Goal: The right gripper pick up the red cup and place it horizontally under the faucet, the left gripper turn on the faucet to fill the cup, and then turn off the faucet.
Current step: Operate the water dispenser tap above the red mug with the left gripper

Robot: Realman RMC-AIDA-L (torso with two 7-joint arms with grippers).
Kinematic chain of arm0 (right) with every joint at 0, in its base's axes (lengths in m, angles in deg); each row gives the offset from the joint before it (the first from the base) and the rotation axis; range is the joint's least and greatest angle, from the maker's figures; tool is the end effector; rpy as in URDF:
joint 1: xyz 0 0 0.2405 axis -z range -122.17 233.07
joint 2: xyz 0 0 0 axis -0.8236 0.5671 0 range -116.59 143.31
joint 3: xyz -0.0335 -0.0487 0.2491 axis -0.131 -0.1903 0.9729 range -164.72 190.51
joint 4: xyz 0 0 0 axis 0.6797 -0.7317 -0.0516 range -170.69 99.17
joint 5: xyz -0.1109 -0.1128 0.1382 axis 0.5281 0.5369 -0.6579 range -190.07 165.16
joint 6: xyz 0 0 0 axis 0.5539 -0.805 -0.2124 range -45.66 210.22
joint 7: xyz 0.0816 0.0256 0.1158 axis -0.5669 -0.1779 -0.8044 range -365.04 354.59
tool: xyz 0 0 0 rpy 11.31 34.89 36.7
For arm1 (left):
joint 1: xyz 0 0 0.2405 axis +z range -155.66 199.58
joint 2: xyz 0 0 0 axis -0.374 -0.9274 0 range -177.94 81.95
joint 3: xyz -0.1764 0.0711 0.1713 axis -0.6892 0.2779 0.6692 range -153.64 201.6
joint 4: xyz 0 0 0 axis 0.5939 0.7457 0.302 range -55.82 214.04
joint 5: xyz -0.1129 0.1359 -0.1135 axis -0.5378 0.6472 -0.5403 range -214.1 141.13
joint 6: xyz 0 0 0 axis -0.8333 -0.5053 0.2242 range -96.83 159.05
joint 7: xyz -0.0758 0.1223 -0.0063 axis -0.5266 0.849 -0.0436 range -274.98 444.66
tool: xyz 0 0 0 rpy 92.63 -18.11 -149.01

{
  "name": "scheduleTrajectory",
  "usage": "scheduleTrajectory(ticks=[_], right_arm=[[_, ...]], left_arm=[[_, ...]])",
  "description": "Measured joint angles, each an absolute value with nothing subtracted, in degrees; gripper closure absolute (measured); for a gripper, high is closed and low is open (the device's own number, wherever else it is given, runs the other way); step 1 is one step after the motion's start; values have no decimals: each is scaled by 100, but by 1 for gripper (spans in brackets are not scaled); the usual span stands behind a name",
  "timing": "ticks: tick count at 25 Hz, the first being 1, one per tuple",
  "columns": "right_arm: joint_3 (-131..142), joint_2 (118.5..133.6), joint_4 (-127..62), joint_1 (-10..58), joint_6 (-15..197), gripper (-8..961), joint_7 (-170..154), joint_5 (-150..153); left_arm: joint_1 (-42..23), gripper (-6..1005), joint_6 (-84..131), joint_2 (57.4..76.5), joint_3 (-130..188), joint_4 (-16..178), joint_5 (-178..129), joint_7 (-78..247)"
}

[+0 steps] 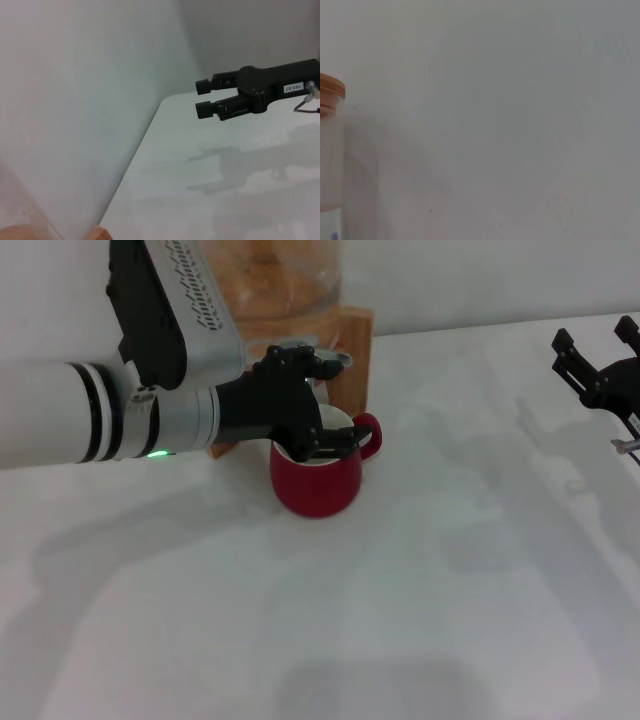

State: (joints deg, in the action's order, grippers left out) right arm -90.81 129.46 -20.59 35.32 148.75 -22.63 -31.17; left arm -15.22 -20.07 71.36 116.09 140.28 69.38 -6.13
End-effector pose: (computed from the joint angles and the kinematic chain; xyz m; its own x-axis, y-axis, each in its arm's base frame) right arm 0.3371 0.3315 0.0250 0.6523 0.1090 -0.7501 -0.7363 -0.1439 -0.6612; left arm -0.1038 0.3851 -0.0711 0.9741 -0.1531 0.1667 -0.0781 -0.9186 -0.3873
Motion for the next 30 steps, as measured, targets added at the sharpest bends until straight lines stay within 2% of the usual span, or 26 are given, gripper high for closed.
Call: scheduleTrajectory(ticks=[30], right_arm=[[-9081, 12946, -2068, 3538, 14896, 110, -2261, -3124]], left_arm=[[-1768, 233, -2000, 7130, 11609, 13941, 7041, -633]])
